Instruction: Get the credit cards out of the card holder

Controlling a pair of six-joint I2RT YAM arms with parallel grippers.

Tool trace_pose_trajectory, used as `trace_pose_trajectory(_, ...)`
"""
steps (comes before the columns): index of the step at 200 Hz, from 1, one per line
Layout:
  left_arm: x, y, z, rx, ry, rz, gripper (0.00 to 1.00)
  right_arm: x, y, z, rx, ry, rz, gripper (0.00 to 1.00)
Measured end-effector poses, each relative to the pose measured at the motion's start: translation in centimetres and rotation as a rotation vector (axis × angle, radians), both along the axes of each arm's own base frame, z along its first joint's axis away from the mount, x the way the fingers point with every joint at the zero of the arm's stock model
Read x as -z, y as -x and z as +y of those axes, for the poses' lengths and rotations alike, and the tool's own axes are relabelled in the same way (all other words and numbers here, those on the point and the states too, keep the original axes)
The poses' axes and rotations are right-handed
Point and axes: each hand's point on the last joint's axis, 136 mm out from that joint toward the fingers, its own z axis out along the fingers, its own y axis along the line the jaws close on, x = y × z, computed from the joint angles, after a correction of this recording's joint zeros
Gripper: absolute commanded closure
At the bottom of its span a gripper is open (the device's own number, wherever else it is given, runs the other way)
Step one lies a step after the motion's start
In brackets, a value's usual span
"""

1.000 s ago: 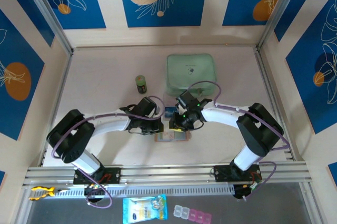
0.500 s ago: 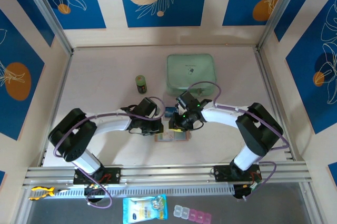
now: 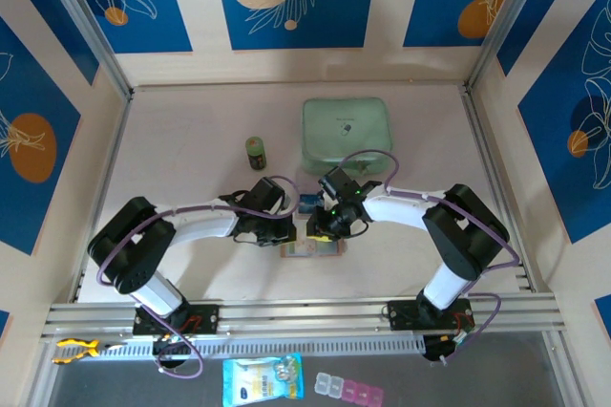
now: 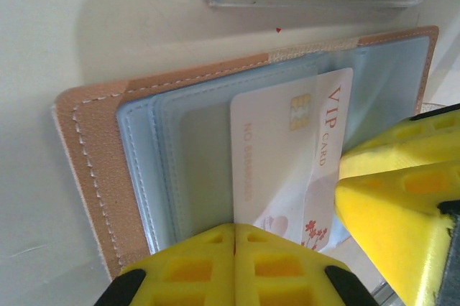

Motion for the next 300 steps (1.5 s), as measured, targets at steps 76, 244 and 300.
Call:
trace_pose_trajectory(76,0.00,0.00,0.00,0.000,0.000,0.000,0.94,0.05,0.00,-0.01,0.000,0.001,0.001,0.72)
trace_pose_trajectory(244,0.03,0.04,0.04,0.000,-0.002,0.002,0.94,0.07,0.12,-0.19,0.002,-0.012,-0.013,0.70)
trace_pose_trajectory(300,0.04,0.05,0.05,0.000,-0.002,0.003,0.94,0.08,-0.06,-0.08,0.004,-0.029,-0.019,0.71)
